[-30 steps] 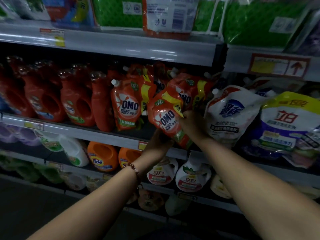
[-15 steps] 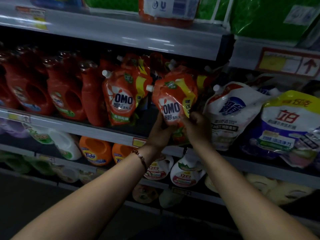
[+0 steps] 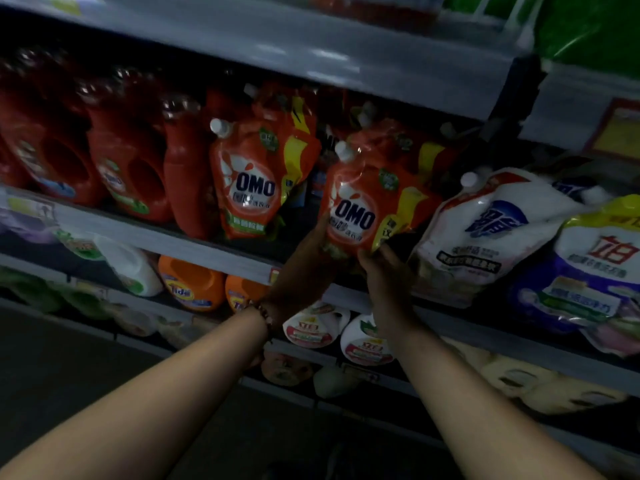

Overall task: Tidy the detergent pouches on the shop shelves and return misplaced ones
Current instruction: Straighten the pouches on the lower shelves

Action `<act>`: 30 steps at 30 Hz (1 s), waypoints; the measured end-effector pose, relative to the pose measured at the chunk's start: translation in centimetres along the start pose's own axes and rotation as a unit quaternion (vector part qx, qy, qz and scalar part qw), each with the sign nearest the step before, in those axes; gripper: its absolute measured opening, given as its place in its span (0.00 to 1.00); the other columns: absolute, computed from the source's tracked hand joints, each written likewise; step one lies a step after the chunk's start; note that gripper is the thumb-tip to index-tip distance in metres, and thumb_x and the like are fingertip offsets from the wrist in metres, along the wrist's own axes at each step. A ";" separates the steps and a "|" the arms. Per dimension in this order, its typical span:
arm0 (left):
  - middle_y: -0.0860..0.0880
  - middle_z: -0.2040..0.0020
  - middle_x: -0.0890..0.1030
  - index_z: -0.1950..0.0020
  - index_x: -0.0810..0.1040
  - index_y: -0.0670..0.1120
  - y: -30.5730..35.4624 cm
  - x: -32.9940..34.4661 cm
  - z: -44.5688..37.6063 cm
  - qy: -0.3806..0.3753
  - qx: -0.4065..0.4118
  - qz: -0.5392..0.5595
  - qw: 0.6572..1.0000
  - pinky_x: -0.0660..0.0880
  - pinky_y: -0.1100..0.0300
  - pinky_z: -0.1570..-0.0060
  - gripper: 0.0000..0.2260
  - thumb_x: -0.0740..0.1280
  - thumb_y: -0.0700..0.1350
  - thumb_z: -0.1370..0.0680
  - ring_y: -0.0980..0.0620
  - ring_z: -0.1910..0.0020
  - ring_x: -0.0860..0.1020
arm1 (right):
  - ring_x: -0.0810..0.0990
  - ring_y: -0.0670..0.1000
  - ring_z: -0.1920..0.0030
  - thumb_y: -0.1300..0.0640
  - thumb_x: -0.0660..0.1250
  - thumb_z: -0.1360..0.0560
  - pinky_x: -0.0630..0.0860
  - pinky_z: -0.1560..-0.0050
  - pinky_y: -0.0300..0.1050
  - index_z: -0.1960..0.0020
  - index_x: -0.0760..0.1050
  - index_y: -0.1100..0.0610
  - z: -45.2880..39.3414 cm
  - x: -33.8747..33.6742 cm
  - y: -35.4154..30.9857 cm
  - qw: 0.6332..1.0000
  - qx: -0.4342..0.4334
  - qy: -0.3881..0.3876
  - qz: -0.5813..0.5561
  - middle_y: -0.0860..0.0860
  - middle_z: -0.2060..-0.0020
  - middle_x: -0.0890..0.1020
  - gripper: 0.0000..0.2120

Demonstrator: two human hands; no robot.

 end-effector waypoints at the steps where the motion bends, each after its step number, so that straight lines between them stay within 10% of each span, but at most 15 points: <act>1: 0.43 0.25 0.69 0.21 0.59 0.44 0.1 0.0 0.6 0.003 -0.004 -0.036 0.999 0.69 0.47 0.29 0.23 0.51 0.30 0.16 0.46 0.27 0.69 | 0.78 0.45 0.44 0.55 0.67 0.21 0.76 0.45 0.42 0.36 0.75 0.52 0.4 0.0 -0.2 1.000 -0.013 -0.017 0.002 0.44 0.45 0.80 0.14; 5: 0.51 0.22 0.61 0.20 0.55 0.57 -0.6 -0.5 2.9 0.048 -0.063 -0.310 0.947 0.69 0.54 0.29 0.32 0.66 0.42 0.19 0.56 0.27 0.67 | 0.78 0.31 0.54 0.60 0.66 0.21 0.73 0.57 0.26 0.32 0.70 0.51 2.1 0.0 -1.4 0.995 -0.061 -0.070 0.028 0.40 0.49 0.79 0.18; 11: 0.48 0.18 0.47 0.20 0.48 0.61 1.3 -0.4 6.0 0.051 -0.111 -0.501 0.857 0.59 0.42 0.25 0.35 0.65 0.54 0.20 0.43 0.20 0.50 | 0.65 0.45 0.31 0.51 0.67 0.22 0.65 0.35 0.40 0.22 0.57 0.47 6.1 -1.3 -3.1 0.963 -0.101 -0.117 0.219 0.48 0.26 0.65 0.32; 18: 0.40 0.21 0.58 0.20 0.56 0.51 9.3 3.9 9.8 0.049 -0.078 -0.673 0.733 0.60 0.39 0.27 0.32 0.60 0.61 0.20 0.36 0.24 0.57 | 0.55 0.57 0.24 0.42 0.63 0.23 0.57 0.25 0.54 0.20 0.49 0.52 12.9 -7.2 -8.1 0.808 -0.268 -0.089 0.518 0.53 0.23 0.57 0.38; 30: 0.44 0.18 0.46 0.19 0.46 0.55 22.7 10.0 13.5 0.070 -0.029 -0.695 0.715 0.50 0.47 0.22 0.34 0.52 0.67 0.20 0.43 0.20 0.48 | 0.43 0.55 0.21 0.38 0.57 0.20 0.43 0.22 0.54 0.20 0.45 0.48 22.4 -14.9 -17.0 0.744 -0.275 -0.131 0.594 0.50 0.20 0.48 0.36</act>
Point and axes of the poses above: each hand's wrist, its own z-axis away from the middle knuckle, its own x-axis out of the palm, y = z × x, the point moved 4 cm from there along -z, towards the middle knuckle
